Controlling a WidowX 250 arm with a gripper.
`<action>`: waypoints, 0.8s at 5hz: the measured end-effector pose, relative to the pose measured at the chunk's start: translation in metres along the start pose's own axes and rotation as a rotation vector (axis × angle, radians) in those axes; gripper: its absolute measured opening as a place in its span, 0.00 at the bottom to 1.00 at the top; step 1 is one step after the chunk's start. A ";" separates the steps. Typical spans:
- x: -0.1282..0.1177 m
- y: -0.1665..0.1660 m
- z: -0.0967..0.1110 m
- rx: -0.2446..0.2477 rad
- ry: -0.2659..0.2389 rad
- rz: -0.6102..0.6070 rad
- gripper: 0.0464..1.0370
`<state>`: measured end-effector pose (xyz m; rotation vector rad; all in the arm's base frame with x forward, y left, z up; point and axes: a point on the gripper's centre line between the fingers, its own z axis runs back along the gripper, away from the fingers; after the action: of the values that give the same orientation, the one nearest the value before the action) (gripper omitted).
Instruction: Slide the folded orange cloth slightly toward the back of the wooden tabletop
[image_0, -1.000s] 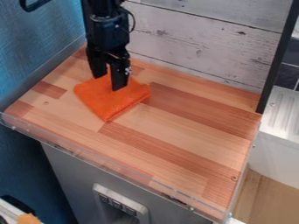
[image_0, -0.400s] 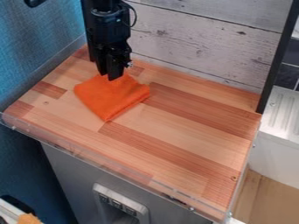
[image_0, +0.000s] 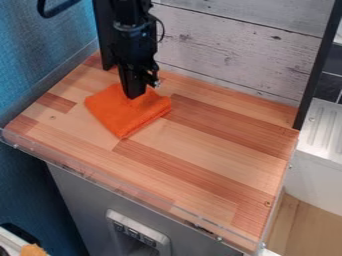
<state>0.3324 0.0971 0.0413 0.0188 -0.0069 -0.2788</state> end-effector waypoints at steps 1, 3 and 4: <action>0.001 0.000 -0.010 -0.006 -0.005 -0.003 0.01; -0.001 -0.005 -0.026 -0.025 -0.006 0.001 0.01; -0.002 -0.007 -0.028 -0.026 -0.011 0.002 0.01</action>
<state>0.3292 0.0916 0.0129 -0.0085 -0.0139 -0.2766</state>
